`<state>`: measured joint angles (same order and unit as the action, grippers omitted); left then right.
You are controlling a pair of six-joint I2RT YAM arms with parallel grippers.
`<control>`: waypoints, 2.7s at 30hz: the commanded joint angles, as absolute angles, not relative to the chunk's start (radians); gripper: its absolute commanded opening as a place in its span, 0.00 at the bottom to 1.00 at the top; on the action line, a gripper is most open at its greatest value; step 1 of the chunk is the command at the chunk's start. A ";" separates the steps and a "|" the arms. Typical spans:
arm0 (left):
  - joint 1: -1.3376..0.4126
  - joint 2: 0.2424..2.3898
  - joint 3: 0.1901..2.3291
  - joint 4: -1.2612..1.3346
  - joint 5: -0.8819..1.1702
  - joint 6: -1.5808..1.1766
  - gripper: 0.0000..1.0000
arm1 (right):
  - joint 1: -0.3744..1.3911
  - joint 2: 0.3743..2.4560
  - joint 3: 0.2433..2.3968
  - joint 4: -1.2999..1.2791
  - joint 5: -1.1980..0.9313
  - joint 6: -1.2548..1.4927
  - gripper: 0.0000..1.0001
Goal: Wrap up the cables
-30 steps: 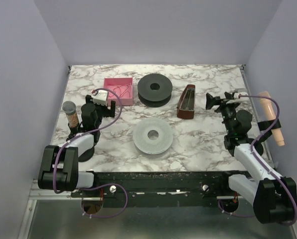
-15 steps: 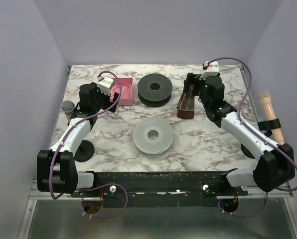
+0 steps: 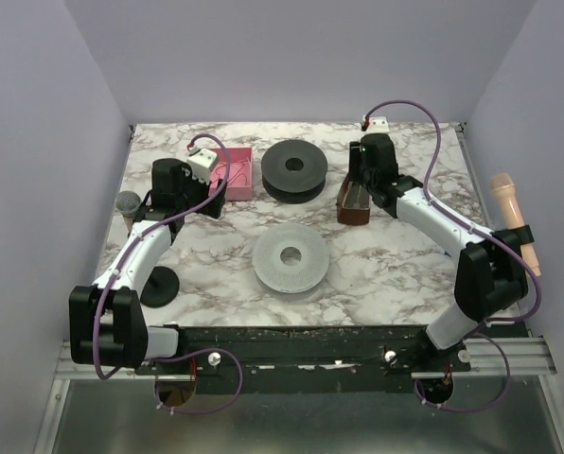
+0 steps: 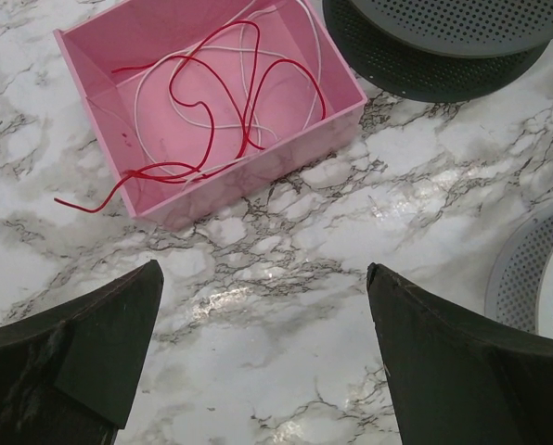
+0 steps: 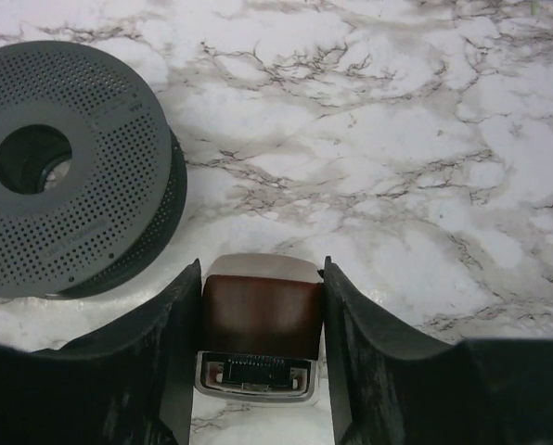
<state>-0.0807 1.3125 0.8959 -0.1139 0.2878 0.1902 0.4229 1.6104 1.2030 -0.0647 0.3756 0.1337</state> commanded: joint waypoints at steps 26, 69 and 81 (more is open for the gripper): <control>-0.081 1.361 1.045 -0.232 0.253 0.210 0.99 | 0.051 1.901 1.509 0.113 0.209 -0.127 0.01; -0.152 2.131 1.954 -0.910 0.124 0.715 0.49 | 0.141 1.440 1.419 0.026 -0.230 -0.224 1.00; -0.152 2.174 1.925 -0.897 0.014 0.741 0.41 | 0.158 1.416 1.404 0.037 -0.238 -0.221 1.00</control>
